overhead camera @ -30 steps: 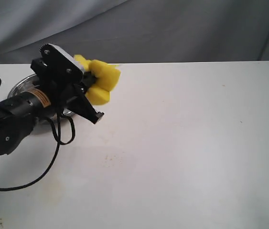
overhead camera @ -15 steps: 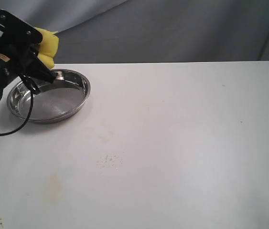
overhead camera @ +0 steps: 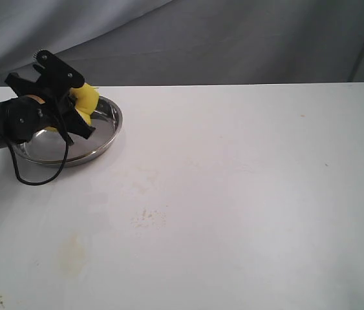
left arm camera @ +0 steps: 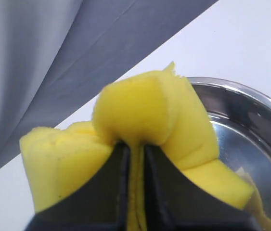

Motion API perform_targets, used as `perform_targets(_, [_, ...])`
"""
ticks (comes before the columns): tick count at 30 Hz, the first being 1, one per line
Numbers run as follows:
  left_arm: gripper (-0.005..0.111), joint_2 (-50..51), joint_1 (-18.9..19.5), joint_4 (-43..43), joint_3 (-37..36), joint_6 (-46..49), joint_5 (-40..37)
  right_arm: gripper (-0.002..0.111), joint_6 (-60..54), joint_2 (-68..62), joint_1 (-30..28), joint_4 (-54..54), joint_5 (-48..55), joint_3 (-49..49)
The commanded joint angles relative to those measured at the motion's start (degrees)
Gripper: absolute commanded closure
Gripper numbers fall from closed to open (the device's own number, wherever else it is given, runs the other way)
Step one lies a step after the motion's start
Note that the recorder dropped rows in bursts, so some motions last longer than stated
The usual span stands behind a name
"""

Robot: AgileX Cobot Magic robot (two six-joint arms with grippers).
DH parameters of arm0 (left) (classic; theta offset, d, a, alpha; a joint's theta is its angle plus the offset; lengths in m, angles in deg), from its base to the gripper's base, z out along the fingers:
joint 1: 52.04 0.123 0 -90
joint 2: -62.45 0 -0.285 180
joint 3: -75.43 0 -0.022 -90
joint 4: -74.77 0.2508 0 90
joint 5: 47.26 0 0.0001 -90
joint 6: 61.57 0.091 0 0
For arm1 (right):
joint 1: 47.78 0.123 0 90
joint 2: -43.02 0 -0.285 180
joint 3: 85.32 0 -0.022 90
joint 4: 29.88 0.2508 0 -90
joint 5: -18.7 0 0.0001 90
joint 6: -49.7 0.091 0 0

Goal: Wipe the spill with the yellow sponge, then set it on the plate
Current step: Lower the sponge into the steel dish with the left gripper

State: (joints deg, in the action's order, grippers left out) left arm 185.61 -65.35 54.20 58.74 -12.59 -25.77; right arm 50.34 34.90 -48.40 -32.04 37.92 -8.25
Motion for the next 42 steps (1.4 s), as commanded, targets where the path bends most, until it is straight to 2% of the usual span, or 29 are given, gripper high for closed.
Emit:
perform_targets(1, [0.093,-0.17,0.01,0.07,0.54,-2.53,0.94,0.108,-0.18,0.33,0.14,0.19,-0.14,0.15])
perform_targets(5, [0.069,-0.17,0.01,0.07,0.54,-2.65,1.03,0.108,-0.18,0.33,0.14,0.19,-0.14,0.15])
perform_targets(6, [0.057,-0.17,0.01,0.07,0.54,-3.25,1.03,0.108,-0.18,0.33,0.14,0.19,-0.14,0.15])
perform_targets(10, [0.024,-0.17,0.01,0.07,0.54,-5.62,1.93,0.108,-0.18,0.33,0.14,0.19,-0.14,0.15])
perform_targets(13, [0.013,-0.17,0.01,-0.12,0.54,-5.62,5.0,0.108,-0.18,0.33,0.14,0.19,-0.14,0.15])
perform_targets(22, [0.011,-0.17,0.01,-1.73,0.54,-5.62,8.22,0.108,-0.18,0.33,0.14,0.19,-0.14,0.15])
perform_targets(29, [0.011,-0.17,0.01,-8.93,0.54,-5.85,6.95,0.108,-0.18,0.33,0.14,0.19,-0.14,0.15])
perform_targets(36, [0.012,-1.82,0.01,-8.86,0.54,-12.66,6.95,0.108,-0.18,0.33,0.14,0.19,-0.14,0.15])
perform_targets(42, [0.012,-7.28,0.01,-8.82,0.31,-12.95,5.38,0.108,-0.18,0.33,0.14,0.19,-0.14,0.15])
